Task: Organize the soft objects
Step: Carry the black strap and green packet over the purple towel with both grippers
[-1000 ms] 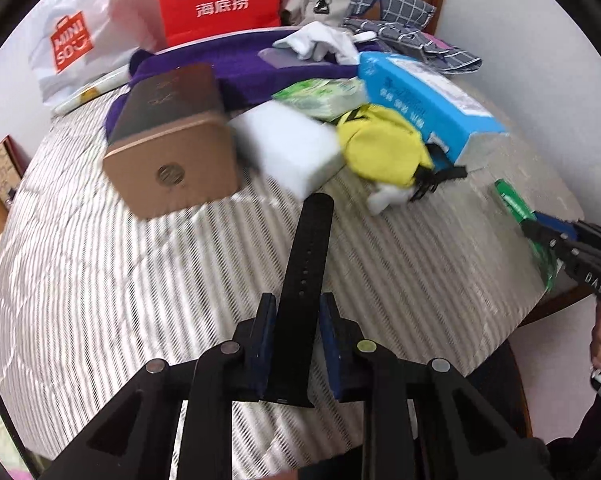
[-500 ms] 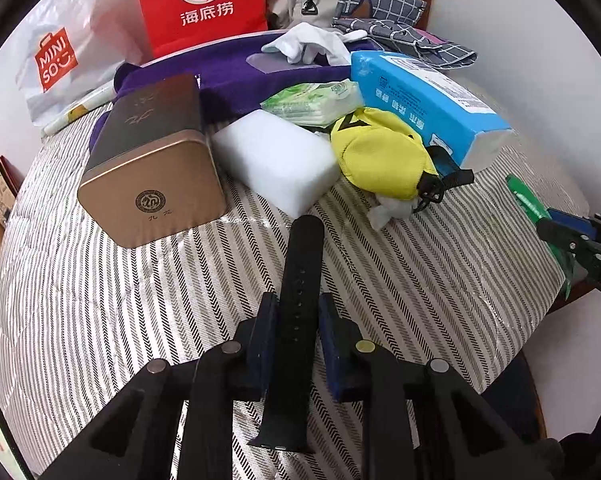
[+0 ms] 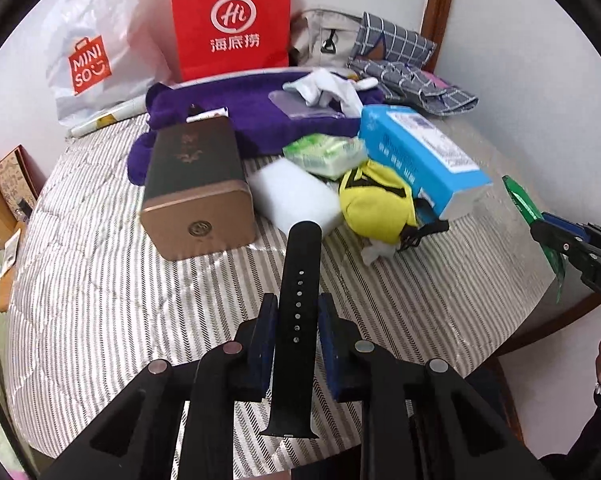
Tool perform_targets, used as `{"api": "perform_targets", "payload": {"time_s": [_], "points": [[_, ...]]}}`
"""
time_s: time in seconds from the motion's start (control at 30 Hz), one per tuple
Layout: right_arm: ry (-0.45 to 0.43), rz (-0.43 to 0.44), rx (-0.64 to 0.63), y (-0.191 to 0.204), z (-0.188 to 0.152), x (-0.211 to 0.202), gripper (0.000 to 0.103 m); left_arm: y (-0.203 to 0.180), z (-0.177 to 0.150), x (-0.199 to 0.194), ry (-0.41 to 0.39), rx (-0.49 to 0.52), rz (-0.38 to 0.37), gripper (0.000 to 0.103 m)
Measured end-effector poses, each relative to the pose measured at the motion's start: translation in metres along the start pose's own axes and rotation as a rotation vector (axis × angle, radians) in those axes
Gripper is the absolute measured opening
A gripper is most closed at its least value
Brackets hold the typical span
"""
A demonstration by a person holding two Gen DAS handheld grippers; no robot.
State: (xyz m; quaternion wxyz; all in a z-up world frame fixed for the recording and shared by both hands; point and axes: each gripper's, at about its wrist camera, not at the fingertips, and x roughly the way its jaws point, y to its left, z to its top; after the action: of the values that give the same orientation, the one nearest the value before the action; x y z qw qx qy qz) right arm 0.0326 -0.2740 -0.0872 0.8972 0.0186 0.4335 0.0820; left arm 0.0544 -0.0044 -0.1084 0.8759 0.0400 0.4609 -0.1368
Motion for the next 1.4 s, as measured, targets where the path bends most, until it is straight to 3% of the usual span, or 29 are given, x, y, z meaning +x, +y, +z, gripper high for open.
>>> {"api": "perform_targets", "payload": {"time_s": [0.6, 1.4], "points": [[-0.055, 0.039, -0.019, 0.014, 0.045, -0.013, 0.023, 0.026, 0.032, -0.032, -0.076, -0.071, 0.024, 0.02], [-0.048, 0.12, 0.006, 0.013, 0.138, 0.038, 0.023, 0.063, 0.118, -0.016, -0.136, -0.137, 0.061, 0.02]]}}
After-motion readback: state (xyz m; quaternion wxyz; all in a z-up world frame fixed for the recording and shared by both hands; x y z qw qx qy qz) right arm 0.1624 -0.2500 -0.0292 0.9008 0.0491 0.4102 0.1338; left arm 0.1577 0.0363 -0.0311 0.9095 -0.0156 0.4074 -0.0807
